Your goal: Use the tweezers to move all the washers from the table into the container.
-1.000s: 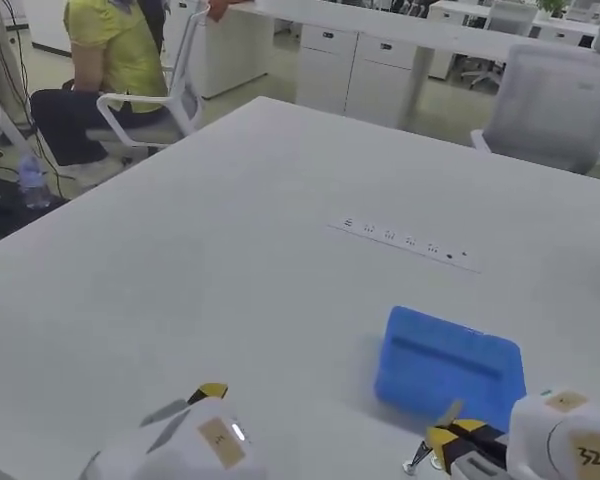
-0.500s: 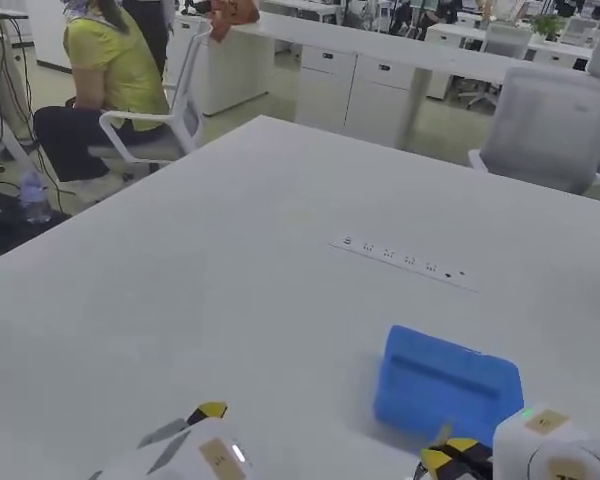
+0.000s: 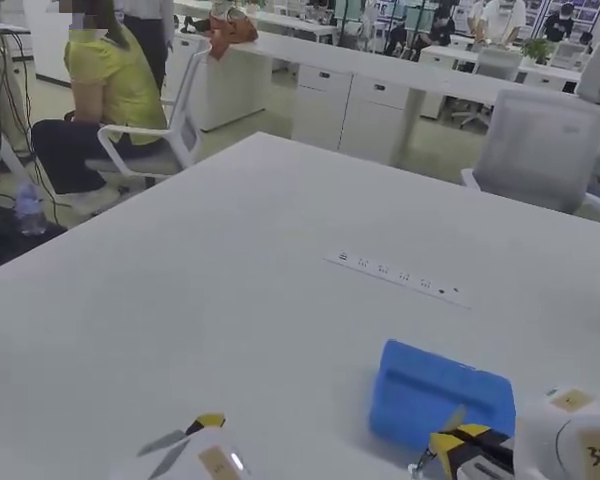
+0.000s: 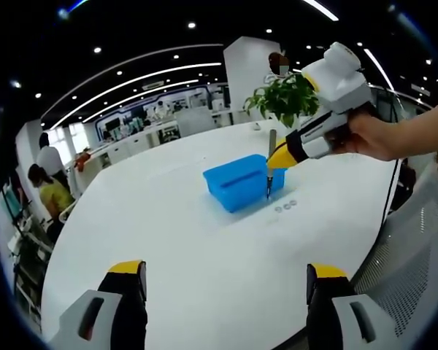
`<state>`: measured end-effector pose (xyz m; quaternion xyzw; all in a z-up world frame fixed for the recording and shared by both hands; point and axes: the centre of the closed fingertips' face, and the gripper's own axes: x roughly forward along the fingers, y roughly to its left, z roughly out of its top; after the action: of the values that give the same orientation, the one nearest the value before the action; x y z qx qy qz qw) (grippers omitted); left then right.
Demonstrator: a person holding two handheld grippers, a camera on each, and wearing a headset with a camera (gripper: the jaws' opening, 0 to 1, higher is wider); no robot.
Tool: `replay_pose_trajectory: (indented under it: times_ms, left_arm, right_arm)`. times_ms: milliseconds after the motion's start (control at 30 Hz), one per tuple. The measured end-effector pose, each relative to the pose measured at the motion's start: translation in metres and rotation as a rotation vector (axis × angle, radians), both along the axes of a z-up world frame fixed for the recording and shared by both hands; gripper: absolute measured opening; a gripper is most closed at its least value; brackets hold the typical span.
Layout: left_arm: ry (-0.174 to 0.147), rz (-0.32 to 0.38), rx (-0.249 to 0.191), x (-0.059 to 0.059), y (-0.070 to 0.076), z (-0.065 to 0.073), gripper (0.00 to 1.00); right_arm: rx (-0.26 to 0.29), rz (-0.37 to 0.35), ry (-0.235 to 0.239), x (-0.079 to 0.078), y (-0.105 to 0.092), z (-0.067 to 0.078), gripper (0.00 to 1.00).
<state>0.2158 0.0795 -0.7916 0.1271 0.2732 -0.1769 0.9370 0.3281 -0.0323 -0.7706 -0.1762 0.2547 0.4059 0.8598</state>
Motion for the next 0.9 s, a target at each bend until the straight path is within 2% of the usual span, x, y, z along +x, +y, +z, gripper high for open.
replay_pose_trajectory:
  times_ms: [100,267,400,600,767,900]
  left_arm:
    - [-0.002,-0.003,0.002,0.000,-0.001,0.000,0.93]
    - [0.002,-0.006,0.004,0.000,-0.001,0.000,0.93]
    - [0.012,-0.010,0.015,-0.001,-0.001,-0.003,0.92]
    - [0.019,-0.009,0.014,-0.001,-0.001,-0.004,0.92]
    - [0.025,-0.011,0.020,-0.002,-0.001,-0.005,0.92]
    - [0.026,-0.008,0.022,-0.002,0.000,-0.006,0.92]
  right_arm:
    - [-0.001,0.005,0.002,0.004,0.001,0.001,0.01]
    - [-0.004,0.004,-0.027,0.015,0.002,0.010,0.01]
    - [0.000,-0.004,-0.050,0.028,0.004,0.016,0.01]
    - [-0.008,-0.014,-0.076,0.049,0.007,0.018,0.01]
    - [-0.003,-0.043,-0.066,0.065,0.007,0.012,0.01]
    - [-0.010,-0.056,-0.043,0.072,0.007,0.001,0.01]
